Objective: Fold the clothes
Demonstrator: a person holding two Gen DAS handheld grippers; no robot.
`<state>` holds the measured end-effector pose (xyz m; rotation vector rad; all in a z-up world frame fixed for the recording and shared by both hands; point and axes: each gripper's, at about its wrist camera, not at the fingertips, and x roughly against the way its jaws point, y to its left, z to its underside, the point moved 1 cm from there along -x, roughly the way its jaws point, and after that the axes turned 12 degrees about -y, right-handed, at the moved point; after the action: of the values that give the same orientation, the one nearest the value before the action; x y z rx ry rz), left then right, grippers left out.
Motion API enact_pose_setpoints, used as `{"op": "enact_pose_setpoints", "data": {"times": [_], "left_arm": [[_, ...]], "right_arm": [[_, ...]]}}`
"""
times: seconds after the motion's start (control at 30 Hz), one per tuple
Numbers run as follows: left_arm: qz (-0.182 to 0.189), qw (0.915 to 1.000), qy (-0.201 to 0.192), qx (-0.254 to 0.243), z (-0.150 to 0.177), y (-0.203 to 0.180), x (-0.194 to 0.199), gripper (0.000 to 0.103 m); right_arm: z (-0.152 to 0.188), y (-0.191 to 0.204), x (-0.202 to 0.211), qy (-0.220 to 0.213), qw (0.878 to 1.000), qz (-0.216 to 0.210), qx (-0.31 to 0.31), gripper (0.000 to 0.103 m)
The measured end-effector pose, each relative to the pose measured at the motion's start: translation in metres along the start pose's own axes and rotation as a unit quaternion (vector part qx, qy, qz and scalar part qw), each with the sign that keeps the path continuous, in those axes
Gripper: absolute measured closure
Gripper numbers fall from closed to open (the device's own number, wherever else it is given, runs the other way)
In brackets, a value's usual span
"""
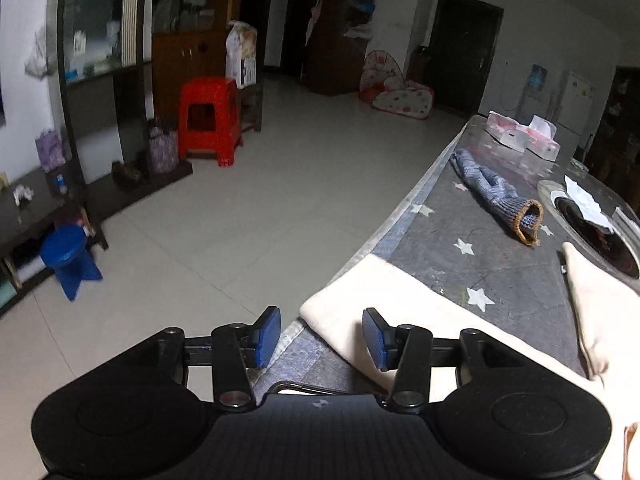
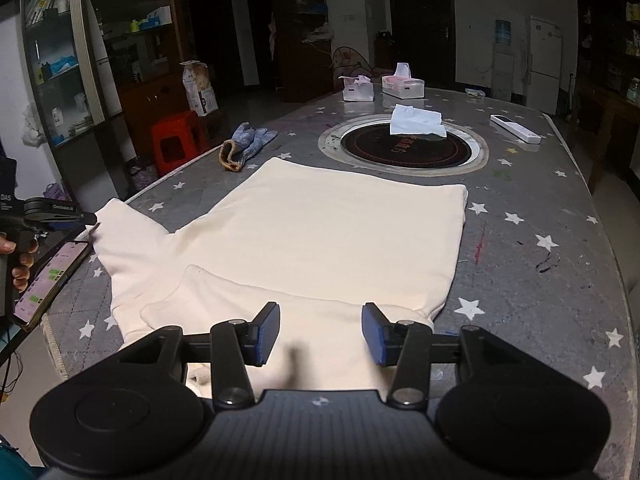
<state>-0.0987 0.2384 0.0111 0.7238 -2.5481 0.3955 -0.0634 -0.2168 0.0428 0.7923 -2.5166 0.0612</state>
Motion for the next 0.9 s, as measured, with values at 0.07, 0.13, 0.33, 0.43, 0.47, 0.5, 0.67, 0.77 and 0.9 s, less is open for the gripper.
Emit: {"op": "enact_pose_setpoints", "data": {"times": [0.07,0.13,0.33,0.43,0.47,0.5,0.67,0.77,0.9], "left_arm": [[0.002,1.0,0.0,0.006,0.001,0.002,-0.002,0.059],[0.002,0.9999,-0.003,0.01,0.002,0.004,-0.003,0.071],[0.028,0.999,-0.017,0.031,-0.004,0.002,0.008,0.097],[0.079,0.9962,-0.031,0.019,-0.011,-0.018,0.028,0.097],[0.098,0.9944,-0.036,0.014,-0.014,-0.026,0.036,0.097],[0.12,0.9919,-0.039,0.01,-0.016,-0.036,0.043,0.097],[0.248,0.968,-0.039,-0.01,-0.022,-0.101,0.079,0.097],[0.324,0.9455,-0.029,-0.017,-0.022,-0.141,0.099,0.097],[0.408,0.9124,-0.01,-0.025,-0.014,-0.192,0.12,0.097]], "right_arm": [[0.0,0.0,0.001,0.0,1.0,0.001,-0.001,0.057],[0.001,0.0,0.002,0.0,1.0,0.002,-0.002,0.057],[0.004,0.001,0.005,-0.002,1.0,0.003,-0.008,0.057],[0.005,0.001,0.007,-0.006,1.0,0.004,-0.014,0.057],[0.005,0.0,0.008,-0.007,1.0,0.004,-0.017,0.057],[0.006,-0.001,0.01,-0.009,1.0,0.005,-0.02,0.057],[0.008,-0.005,0.017,-0.016,0.999,0.009,-0.034,0.057],[0.01,-0.011,0.023,-0.021,0.999,0.015,-0.043,0.057],[0.014,-0.022,0.031,-0.026,0.998,0.027,-0.058,0.057]]}}
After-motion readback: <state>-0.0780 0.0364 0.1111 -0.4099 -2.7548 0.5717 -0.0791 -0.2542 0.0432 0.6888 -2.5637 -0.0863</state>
